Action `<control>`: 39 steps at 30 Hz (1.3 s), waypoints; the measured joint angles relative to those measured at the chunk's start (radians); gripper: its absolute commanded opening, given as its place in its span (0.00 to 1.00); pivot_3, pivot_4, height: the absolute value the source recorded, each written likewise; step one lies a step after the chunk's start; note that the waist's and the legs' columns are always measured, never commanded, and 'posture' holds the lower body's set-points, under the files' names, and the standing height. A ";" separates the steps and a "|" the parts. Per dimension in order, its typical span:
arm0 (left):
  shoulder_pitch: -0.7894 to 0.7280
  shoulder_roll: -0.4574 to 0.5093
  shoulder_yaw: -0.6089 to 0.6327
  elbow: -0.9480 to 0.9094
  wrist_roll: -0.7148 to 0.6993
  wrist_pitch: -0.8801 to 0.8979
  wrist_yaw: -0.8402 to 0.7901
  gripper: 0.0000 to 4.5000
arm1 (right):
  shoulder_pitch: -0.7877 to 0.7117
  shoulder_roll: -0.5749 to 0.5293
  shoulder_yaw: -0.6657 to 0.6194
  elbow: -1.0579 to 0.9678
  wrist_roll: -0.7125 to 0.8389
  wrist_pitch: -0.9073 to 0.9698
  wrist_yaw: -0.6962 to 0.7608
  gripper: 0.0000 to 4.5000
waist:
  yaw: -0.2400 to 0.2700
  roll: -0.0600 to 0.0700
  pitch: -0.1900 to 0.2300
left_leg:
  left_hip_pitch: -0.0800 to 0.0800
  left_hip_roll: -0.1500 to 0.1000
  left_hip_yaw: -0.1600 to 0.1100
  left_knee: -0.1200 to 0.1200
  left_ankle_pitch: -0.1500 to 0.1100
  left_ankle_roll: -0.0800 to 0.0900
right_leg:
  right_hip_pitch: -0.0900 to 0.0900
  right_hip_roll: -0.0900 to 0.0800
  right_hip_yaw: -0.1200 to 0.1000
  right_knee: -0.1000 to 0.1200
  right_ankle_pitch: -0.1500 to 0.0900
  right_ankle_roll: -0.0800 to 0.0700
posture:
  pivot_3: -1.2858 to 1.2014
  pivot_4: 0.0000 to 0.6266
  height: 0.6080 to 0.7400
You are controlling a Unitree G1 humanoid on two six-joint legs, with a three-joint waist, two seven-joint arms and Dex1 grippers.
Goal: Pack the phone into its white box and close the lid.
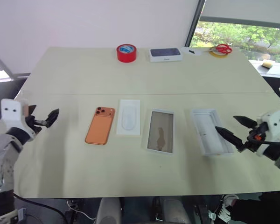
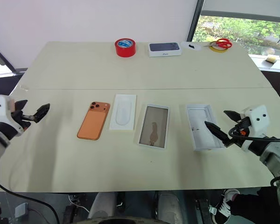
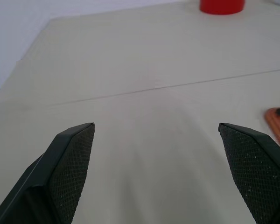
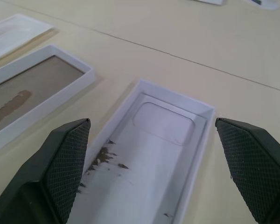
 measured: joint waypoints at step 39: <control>-0.560 -0.640 -0.206 -0.050 -0.058 0.952 0.559 0.99 | -0.237 -0.047 0.386 -0.229 -0.072 0.077 -0.017 1.00 | 0.001 -0.003 0.001 | 0.000 -0.001 -0.002 0.002 0.001 0.000 | 0.001 0.001 0.000 0.001 0.000 0.001 | 0.52 0.24 0.93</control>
